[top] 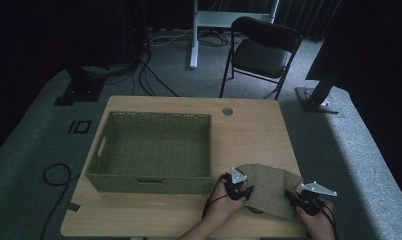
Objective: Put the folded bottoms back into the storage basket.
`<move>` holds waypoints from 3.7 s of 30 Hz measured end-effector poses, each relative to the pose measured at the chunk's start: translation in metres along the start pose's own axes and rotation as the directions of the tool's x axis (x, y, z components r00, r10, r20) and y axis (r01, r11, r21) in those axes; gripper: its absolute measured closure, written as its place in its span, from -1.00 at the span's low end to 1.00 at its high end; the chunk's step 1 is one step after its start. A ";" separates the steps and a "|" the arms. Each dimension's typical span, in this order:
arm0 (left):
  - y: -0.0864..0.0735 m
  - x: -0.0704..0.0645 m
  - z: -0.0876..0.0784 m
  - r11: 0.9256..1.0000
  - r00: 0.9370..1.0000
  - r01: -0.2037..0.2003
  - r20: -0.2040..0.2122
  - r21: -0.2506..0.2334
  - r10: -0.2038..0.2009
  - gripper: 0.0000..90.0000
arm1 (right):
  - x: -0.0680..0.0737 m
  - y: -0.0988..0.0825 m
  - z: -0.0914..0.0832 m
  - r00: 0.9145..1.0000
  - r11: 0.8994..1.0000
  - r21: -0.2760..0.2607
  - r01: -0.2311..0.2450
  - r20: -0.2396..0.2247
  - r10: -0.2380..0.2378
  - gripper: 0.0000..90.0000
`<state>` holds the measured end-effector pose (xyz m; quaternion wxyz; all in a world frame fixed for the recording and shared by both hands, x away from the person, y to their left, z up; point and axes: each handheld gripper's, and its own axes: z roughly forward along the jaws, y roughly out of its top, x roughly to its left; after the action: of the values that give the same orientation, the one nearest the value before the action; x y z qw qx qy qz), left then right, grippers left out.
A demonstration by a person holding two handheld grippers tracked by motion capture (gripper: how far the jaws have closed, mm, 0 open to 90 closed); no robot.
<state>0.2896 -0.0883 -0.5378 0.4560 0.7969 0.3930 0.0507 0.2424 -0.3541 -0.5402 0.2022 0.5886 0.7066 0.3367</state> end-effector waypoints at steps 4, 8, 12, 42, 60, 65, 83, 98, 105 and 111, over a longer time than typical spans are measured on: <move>0.006 -0.001 -0.004 1.000 1.000 -0.029 0.001 0.001 0.029 0.61 | 0.001 0.005 -0.005 1.000 1.000 -0.008 -0.010 -0.009 0.010 0.80; 0.014 -0.003 -0.012 0.999 0.999 -0.034 0.002 -0.030 0.034 0.62 | 0.002 0.013 -0.013 1.000 0.999 -0.033 -0.024 -0.020 0.024 0.80; 0.027 -0.007 -0.023 0.997 0.999 -0.041 0.006 -0.059 0.042 0.62 | 0.002 0.022 -0.024 0.999 0.997 -0.071 -0.033 -0.033 0.031 0.80; 0.111 0.027 -0.101 0.983 0.995 -0.097 -0.033 -0.155 0.093 0.62 | 0.042 0.116 -0.057 0.992 0.971 -0.237 -0.019 -0.123 -0.011 0.80; 0.123 0.071 -0.148 0.974 0.993 -0.092 -0.097 -0.205 0.073 0.62 | 0.092 0.157 -0.043 0.983 0.964 -0.265 0.024 -0.168 -0.070 0.80; 0.120 0.084 -0.161 0.973 0.992 -0.084 -0.112 -0.213 0.061 0.62 | 0.107 0.164 -0.037 0.979 0.963 -0.268 0.038 -0.183 -0.090 0.80; 0.103 0.135 -0.208 0.966 0.984 -0.038 -0.177 -0.257 -0.008 0.62 | 0.171 0.197 -0.010 0.963 0.960 -0.258 0.109 -0.213 -0.166 0.80; 0.089 0.177 -0.237 0.963 0.969 -0.026 -0.242 -0.267 -0.041 0.63 | 0.219 0.213 0.023 0.947 0.958 -0.250 0.139 -0.249 -0.203 0.80; 0.078 0.194 -0.243 0.963 0.961 -0.020 -0.270 -0.267 -0.055 0.63 | 0.237 0.214 0.039 0.941 0.960 -0.236 0.149 -0.265 -0.211 0.80; 0.069 0.208 -0.248 0.961 0.952 0.001 -0.292 -0.278 -0.085 0.63 | 0.253 0.217 0.051 0.936 0.961 -0.226 0.161 -0.274 -0.221 0.80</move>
<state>0.3632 0.2035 -0.3992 0.4978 0.6999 0.4646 0.2156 0.3709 -0.0800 -0.3927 0.1840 0.4361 0.7455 0.4693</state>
